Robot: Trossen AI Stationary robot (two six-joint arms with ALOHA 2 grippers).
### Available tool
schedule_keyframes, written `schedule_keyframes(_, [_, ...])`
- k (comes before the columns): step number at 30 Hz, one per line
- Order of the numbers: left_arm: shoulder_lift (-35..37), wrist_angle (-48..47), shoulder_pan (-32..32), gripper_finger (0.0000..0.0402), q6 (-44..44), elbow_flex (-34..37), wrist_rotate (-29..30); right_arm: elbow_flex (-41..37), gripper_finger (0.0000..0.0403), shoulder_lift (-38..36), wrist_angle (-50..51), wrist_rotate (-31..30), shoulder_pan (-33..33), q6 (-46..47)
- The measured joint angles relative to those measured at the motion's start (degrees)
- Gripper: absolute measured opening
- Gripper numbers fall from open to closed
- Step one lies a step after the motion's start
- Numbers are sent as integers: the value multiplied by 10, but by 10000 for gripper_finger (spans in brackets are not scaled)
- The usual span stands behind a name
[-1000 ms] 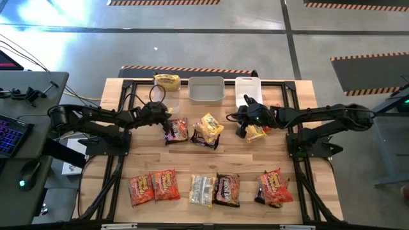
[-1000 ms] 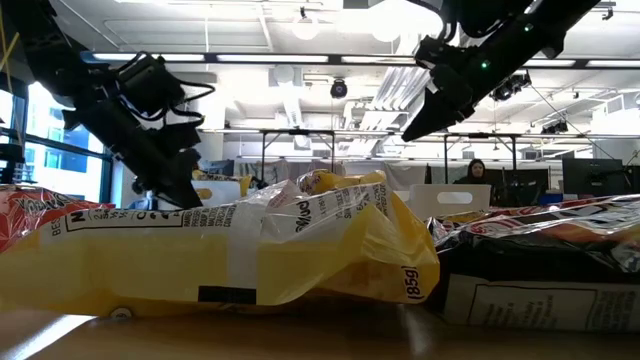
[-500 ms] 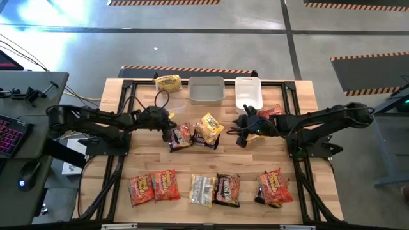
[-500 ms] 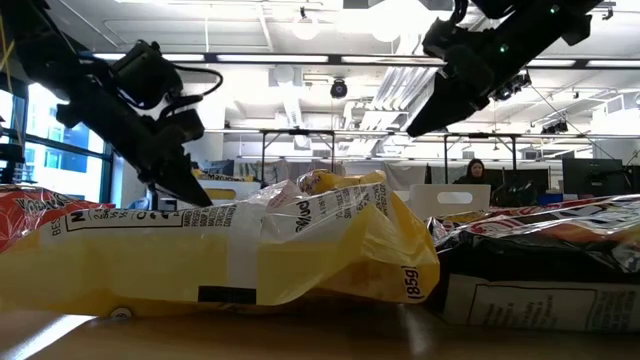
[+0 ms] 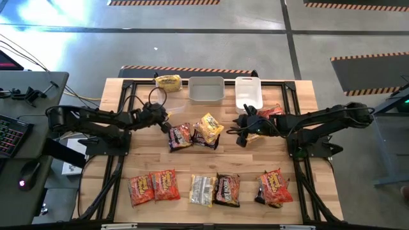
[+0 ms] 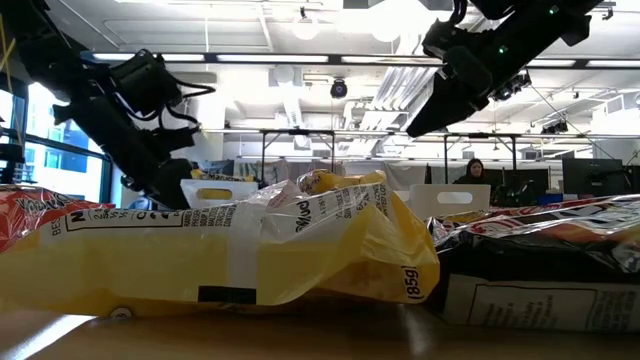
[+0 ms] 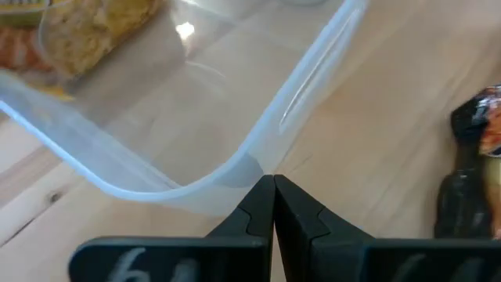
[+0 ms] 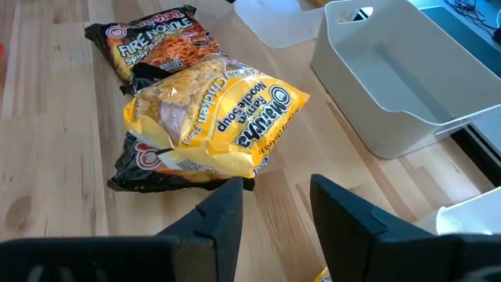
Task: Sort Maruchan noodles
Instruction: Adjust the transparent bin on the table
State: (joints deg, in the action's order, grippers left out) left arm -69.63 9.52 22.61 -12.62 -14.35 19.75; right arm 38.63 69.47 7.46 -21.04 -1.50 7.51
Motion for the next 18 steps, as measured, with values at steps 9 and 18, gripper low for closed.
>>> schedule_keyframes(9, [2,-42,15,0,-5,0,42,0,135,0,0,0,0,0])
schedule_keyframes(18, [2,-61,16,0,3,0,9,0,135,0,-1,0,0,0])
